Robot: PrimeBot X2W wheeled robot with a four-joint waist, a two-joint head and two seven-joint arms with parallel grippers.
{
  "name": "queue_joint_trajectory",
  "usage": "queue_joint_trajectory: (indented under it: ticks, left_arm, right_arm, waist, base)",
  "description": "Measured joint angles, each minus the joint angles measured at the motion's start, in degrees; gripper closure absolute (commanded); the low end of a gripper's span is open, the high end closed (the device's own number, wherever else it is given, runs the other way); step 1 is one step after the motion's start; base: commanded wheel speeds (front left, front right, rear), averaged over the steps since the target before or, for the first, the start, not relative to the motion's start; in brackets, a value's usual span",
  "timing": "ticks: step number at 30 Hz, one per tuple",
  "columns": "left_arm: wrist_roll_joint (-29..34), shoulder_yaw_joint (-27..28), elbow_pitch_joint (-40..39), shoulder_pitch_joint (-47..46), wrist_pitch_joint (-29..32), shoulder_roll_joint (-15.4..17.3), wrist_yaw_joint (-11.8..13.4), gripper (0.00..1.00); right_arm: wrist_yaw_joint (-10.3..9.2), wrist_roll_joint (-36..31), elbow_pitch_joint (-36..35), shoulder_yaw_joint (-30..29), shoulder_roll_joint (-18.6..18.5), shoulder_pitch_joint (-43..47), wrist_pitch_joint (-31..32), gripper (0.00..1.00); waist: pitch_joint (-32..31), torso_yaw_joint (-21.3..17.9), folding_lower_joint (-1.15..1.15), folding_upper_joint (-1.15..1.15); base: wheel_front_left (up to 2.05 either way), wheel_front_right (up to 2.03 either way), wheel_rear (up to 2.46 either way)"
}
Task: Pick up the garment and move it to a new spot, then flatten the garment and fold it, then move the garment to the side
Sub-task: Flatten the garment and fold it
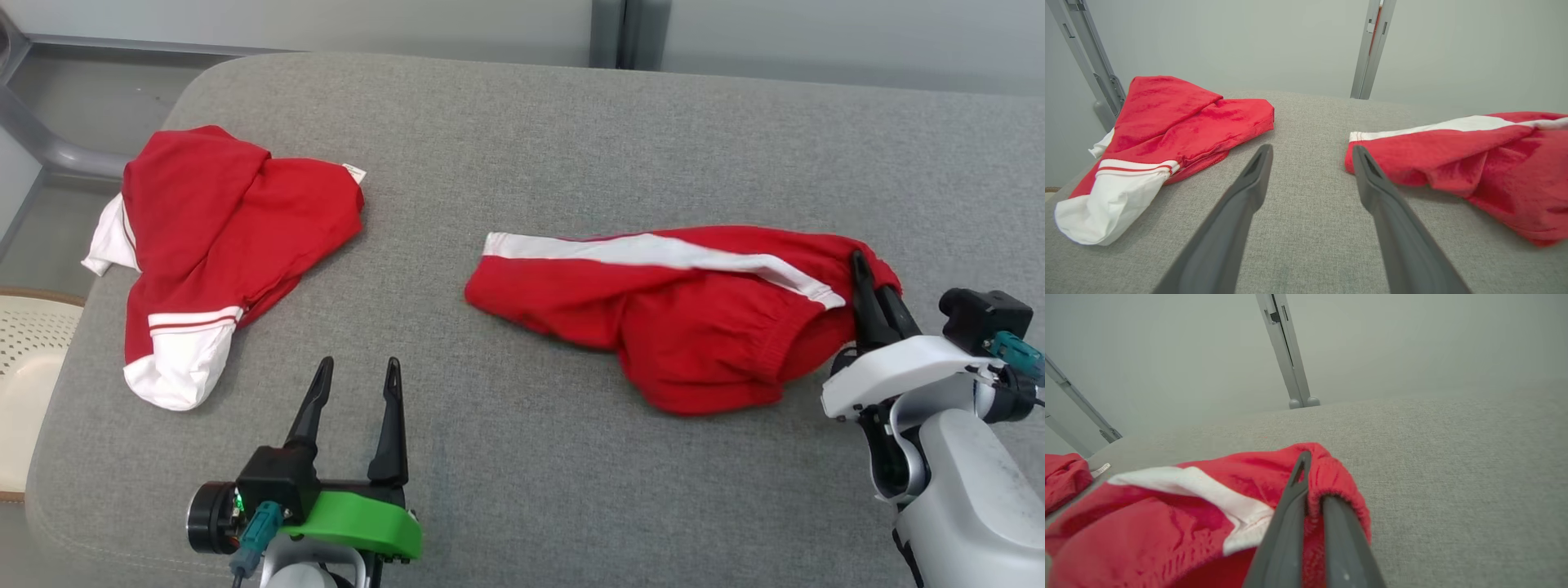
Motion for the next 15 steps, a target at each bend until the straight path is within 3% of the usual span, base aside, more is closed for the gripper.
queue_joint_trajectory:
  ticks: [13, 14, 15]
  left_arm:
    - [0.3, 0.2, 0.3, -0.1, 0.0, 0.0, -0.1, 0.0]
    - [0.3, 0.2, 0.4, -0.1, 0.0, 0.0, -0.1, 0.0]
    - [0.4, 0.2, 0.4, -0.1, 0.0, 0.0, -0.1, 0.0]
  right_arm:
    - [0.01, 2.0, 5.2, 0.3, 0.0, 4.1, -0.7, 1.0]
    - [0.0, 1.9, 5.6, -0.2, 0.1, 4.1, -0.7, 0.86]
    - [0.0, 1.9, 5.9, -0.6, 0.2, 4.2, -0.8, 0.58]
  waist:
    - [0.0, -1.9, 0.0, 0.0]
    - [-0.1, -2.1, 0.0, 0.0]
    - [-0.2, -2.2, 0.0, 0.0]
  base:
    - [0.0, 0.0, 0.0]
    - [0.0, 0.0, 0.0]
    - [0.0, 0.0, 0.0]
